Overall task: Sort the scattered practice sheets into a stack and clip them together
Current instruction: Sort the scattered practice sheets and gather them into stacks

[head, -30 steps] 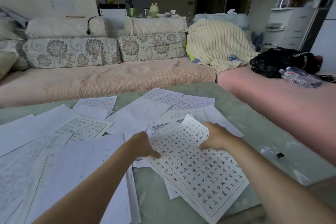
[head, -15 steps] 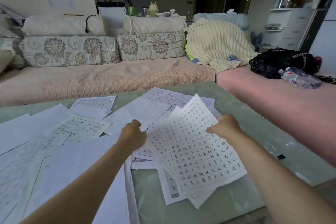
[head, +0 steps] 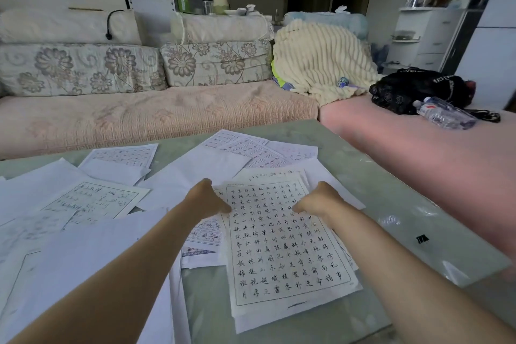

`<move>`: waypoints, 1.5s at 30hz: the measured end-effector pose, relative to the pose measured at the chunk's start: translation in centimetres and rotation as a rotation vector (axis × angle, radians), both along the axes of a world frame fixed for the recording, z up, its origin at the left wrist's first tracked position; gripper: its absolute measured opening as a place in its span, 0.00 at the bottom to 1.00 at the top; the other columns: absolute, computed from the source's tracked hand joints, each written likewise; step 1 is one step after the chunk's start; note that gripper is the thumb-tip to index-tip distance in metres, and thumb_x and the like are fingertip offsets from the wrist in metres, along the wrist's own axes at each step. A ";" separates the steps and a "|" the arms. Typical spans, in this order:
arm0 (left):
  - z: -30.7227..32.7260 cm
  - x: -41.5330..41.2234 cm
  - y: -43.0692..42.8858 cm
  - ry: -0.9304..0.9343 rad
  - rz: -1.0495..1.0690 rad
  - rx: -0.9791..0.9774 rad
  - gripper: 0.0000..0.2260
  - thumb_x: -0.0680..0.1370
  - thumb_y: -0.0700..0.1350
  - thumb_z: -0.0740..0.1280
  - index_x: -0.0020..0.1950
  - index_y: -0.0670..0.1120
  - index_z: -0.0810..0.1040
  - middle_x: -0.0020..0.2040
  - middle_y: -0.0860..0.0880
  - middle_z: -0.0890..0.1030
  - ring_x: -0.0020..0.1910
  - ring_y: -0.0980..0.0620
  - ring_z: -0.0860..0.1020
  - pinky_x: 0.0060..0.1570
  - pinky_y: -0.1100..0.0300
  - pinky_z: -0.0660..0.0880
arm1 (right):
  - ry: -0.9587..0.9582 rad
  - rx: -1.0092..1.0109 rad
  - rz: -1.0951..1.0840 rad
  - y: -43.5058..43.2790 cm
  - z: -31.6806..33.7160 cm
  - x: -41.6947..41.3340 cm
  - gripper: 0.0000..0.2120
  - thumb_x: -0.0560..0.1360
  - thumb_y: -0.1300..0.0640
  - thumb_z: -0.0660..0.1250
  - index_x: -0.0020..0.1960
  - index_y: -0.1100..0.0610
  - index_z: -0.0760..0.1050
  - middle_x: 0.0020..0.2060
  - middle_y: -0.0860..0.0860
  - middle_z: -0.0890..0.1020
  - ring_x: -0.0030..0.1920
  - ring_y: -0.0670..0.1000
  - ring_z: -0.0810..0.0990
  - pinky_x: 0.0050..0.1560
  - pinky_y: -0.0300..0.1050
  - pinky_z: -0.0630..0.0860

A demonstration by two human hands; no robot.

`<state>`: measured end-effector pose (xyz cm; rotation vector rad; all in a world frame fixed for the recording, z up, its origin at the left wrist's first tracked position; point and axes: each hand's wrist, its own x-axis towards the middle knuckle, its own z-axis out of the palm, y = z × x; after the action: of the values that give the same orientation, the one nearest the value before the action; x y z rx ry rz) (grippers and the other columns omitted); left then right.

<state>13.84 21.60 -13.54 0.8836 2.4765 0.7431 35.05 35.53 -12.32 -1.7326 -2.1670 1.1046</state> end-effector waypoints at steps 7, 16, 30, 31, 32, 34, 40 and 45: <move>-1.2 0.3 -0.5 -0.010 0.045 0.093 0.43 0.66 0.43 0.80 0.76 0.45 0.59 0.58 0.46 0.77 0.54 0.45 0.78 0.51 0.53 0.78 | 0.073 -0.092 0.014 -0.5 0.1 0.1 0.33 0.71 0.60 0.77 0.70 0.66 0.66 0.66 0.58 0.75 0.67 0.59 0.73 0.54 0.45 0.69; -0.6 1.1 -0.4 -0.140 0.099 0.297 0.34 0.75 0.50 0.72 0.76 0.44 0.61 0.68 0.48 0.74 0.52 0.49 0.78 0.50 0.57 0.73 | 0.369 -0.032 -0.176 1.4 -0.3 2.3 0.21 0.71 0.61 0.77 0.61 0.63 0.78 0.55 0.53 0.82 0.52 0.55 0.81 0.52 0.44 0.75; 0.4 1.9 5.3 0.400 -0.359 -0.184 0.28 0.79 0.53 0.62 0.77 0.48 0.60 0.76 0.48 0.62 0.74 0.46 0.59 0.70 0.47 0.62 | 0.367 0.049 -0.429 4.2 -2.3 5.2 0.19 0.71 0.68 0.67 0.61 0.64 0.70 0.53 0.58 0.79 0.48 0.57 0.79 0.43 0.45 0.75; 0.3 1.6 5.8 0.372 -0.369 -0.222 0.30 0.78 0.54 0.64 0.77 0.48 0.59 0.76 0.47 0.63 0.74 0.45 0.60 0.70 0.46 0.63 | 0.362 0.043 -0.408 4.2 -2.6 5.1 0.22 0.71 0.68 0.68 0.63 0.63 0.67 0.54 0.57 0.78 0.49 0.57 0.79 0.43 0.45 0.75; 0.2 1.3 6.3 0.353 -0.365 -0.242 0.31 0.77 0.56 0.65 0.77 0.48 0.59 0.74 0.46 0.64 0.73 0.44 0.61 0.69 0.45 0.64 | 0.355 0.043 -0.392 4.2 -2.6 5.0 0.24 0.71 0.67 0.68 0.64 0.62 0.65 0.54 0.56 0.78 0.50 0.57 0.78 0.44 0.45 0.76; 0.2 1.0 7.3 0.398 -0.354 -0.283 0.34 0.74 0.60 0.67 0.76 0.48 0.61 0.70 0.44 0.67 0.70 0.43 0.65 0.65 0.46 0.68 | 0.342 0.068 -0.368 4.4 -2.8 4.8 0.27 0.71 0.67 0.66 0.67 0.59 0.61 0.54 0.55 0.78 0.51 0.58 0.79 0.45 0.47 0.77; 0.8 0.9 7.9 0.279 -0.329 -0.272 0.09 0.75 0.47 0.66 0.54 0.48 0.78 0.53 0.49 0.79 0.46 0.50 0.75 0.41 0.61 0.71 | 0.349 0.091 -0.273 4.7 -3.1 4.0 0.30 0.74 0.66 0.61 0.73 0.57 0.58 0.60 0.54 0.78 0.54 0.57 0.78 0.44 0.45 0.75; 1.5 1.5 5.9 0.112 -0.267 -0.285 0.15 0.79 0.39 0.61 0.65 0.39 0.76 0.61 0.42 0.78 0.57 0.44 0.76 0.57 0.56 0.72 | 0.069 0.112 -0.078 2.7 -2.2 2.8 0.51 0.72 0.62 0.69 0.80 0.55 0.36 0.76 0.58 0.55 0.73 0.60 0.64 0.62 0.50 0.75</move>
<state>15.32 27.53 -11.99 1.1387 2.4105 0.2502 37.81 38.27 -14.55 -1.6898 -2.0603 0.9887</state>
